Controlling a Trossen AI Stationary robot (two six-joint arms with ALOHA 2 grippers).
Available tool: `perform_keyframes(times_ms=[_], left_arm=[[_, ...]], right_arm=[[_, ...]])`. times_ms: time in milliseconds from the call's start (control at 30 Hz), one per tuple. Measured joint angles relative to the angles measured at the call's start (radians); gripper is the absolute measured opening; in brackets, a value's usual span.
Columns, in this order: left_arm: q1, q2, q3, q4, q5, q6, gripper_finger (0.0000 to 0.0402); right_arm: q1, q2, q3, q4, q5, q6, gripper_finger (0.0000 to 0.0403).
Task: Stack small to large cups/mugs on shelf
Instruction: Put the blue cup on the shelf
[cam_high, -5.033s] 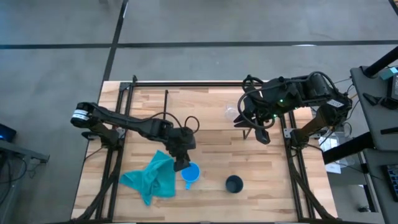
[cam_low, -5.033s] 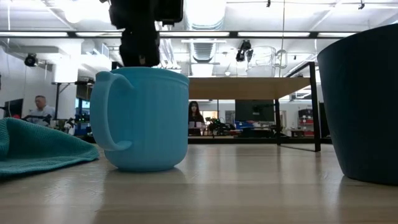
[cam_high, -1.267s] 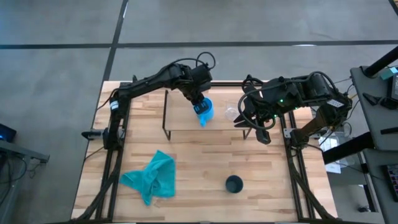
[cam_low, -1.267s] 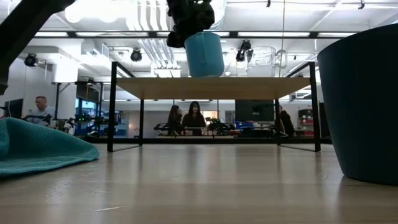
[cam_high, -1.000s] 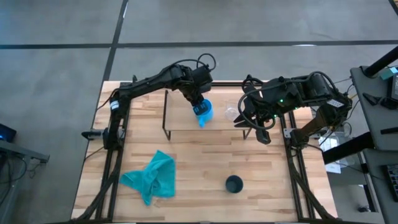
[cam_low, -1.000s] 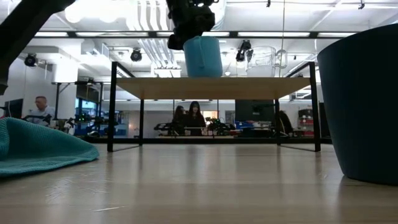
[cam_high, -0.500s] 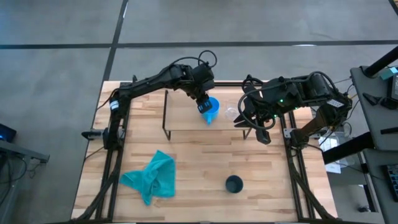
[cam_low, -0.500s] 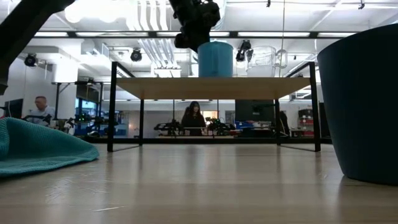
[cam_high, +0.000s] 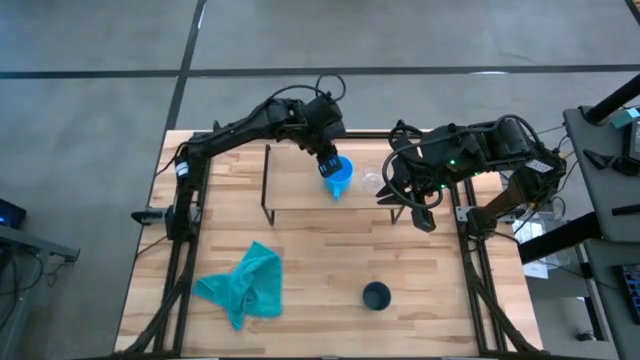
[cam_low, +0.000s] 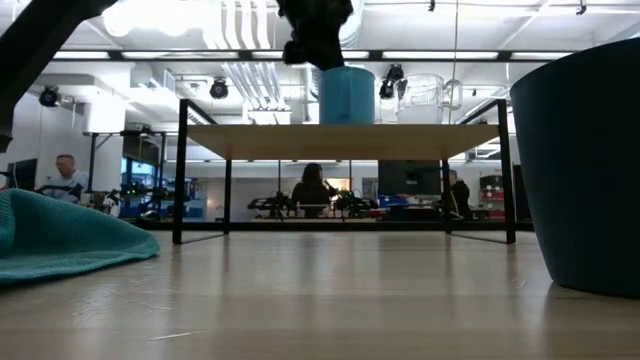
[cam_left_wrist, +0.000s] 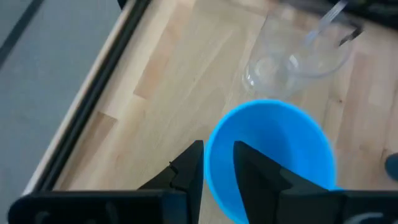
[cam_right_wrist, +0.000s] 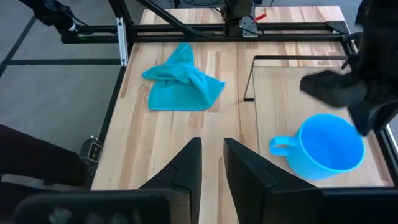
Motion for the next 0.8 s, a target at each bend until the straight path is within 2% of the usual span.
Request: perform_keyframes(times_ms=[133,300,400,500,633,800], left_arm=[[-0.001,-0.042,0.04,0.017,0.008,-0.002,0.0076],[-0.016,-0.135,0.081,0.015,0.089,-0.036,0.0076],[-0.025,-0.214,0.082,0.015,0.104,-0.053,0.0076],[-0.034,-0.297,0.082,0.015,0.104,-0.054,0.0076],[-0.041,-0.404,0.082,0.019,0.103,-0.056,0.0076],[-0.041,-0.495,0.082,0.02,0.012,-0.057,0.0076]], right_arm=[[0.0,0.0,0.0,0.0,0.0,0.015,0.0063],[0.0,0.0,0.0,-0.014,-0.006,0.11,0.0063],[-0.001,0.006,0.0,-0.087,-0.054,0.155,0.0063],[0.005,0.022,-0.007,-0.184,-0.113,0.198,0.0063],[0.028,0.047,-0.058,-0.207,-0.114,0.237,0.0063],[0.045,0.085,-0.164,-0.212,-0.119,0.238,0.0063]])
